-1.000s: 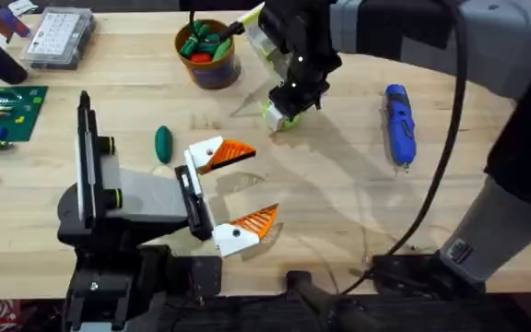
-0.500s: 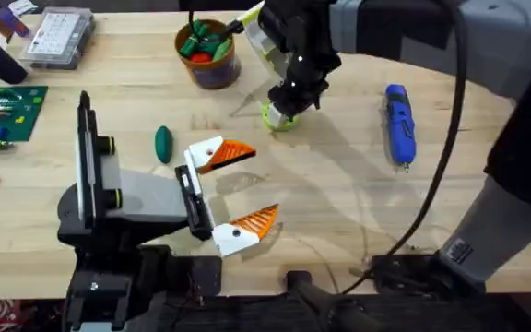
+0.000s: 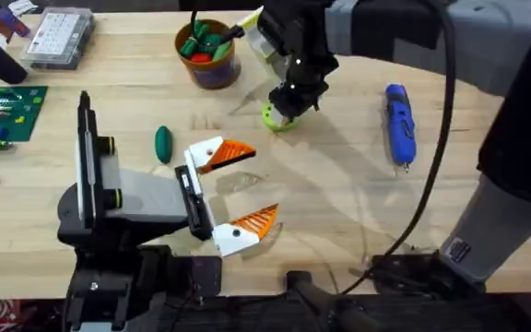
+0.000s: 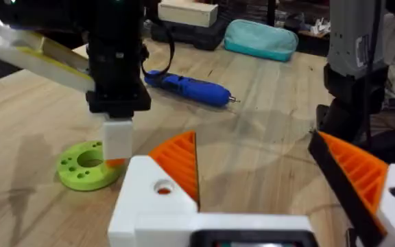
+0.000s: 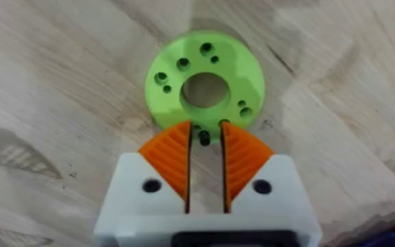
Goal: Pick up the gripper from the table and insert it into the empty holder that is missing its gripper. Then pick up a screw, insert it into the mounting hole, and use the screwdriver to tighten it. Finally, clean up the table by picking up the vegetable and placing it into the bucket.
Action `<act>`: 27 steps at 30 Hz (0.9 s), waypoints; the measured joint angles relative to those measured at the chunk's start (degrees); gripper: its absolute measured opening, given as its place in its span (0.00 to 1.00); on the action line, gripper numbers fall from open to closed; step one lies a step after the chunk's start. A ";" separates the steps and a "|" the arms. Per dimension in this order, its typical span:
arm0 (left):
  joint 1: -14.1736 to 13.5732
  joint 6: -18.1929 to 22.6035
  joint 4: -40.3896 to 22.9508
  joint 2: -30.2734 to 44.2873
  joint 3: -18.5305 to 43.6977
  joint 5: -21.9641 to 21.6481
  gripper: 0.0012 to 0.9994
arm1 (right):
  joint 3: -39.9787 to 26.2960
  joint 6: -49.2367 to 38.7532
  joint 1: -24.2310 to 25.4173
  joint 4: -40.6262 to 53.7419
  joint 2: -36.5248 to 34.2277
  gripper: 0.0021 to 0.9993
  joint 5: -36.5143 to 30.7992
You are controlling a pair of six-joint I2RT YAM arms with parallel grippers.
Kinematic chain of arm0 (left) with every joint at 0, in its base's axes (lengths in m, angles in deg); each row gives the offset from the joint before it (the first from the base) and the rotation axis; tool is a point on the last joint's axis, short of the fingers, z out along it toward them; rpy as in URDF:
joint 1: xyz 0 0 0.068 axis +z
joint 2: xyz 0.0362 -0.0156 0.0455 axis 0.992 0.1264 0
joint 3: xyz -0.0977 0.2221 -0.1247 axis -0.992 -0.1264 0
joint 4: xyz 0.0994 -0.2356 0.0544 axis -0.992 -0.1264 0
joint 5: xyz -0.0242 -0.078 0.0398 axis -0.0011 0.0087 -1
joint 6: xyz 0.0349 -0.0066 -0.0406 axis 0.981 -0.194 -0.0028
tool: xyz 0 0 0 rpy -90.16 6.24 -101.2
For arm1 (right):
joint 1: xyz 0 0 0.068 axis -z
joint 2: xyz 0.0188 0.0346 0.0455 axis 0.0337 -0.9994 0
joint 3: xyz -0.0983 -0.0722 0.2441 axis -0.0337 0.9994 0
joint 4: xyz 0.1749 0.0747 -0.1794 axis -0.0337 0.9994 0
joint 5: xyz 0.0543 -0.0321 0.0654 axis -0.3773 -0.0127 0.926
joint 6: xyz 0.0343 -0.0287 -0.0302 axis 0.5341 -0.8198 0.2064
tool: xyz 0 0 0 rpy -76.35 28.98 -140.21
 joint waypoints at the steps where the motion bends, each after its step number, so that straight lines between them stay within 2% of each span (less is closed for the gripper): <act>1: 0.00 0.01 -0.01 0.00 0.00 0.00 0.99 | -0.03 0.03 0.07 0.07 0.00 0.22 -0.02; 3: 0.00 -0.01 0.01 0.00 0.00 0.00 0.99 | -0.05 0.07 0.12 0.15 0.00 0.19 -0.05; 5: 0.00 -0.02 0.01 0.00 0.00 0.00 0.99 | -0.05 0.00 0.10 0.22 0.00 0.06 -0.08; 7: 0.00 -0.02 0.01 0.00 0.00 0.00 0.99 | -0.07 0.11 0.12 0.22 0.00 0.01 -0.05; 22: 0.00 -0.02 0.01 0.00 0.00 0.00 0.99 | -0.07 0.09 0.08 1.80 0.52 0.00 0.33; 25: 0.00 -0.02 -0.01 0.00 0.00 0.00 0.99 | -0.33 0.09 0.05 3.91 2.11 0.00 0.45; 27: 0.00 -0.02 0.01 0.00 0.00 0.00 0.99 | -2.74 0.09 0.05 6.81 5.75 0.00 0.64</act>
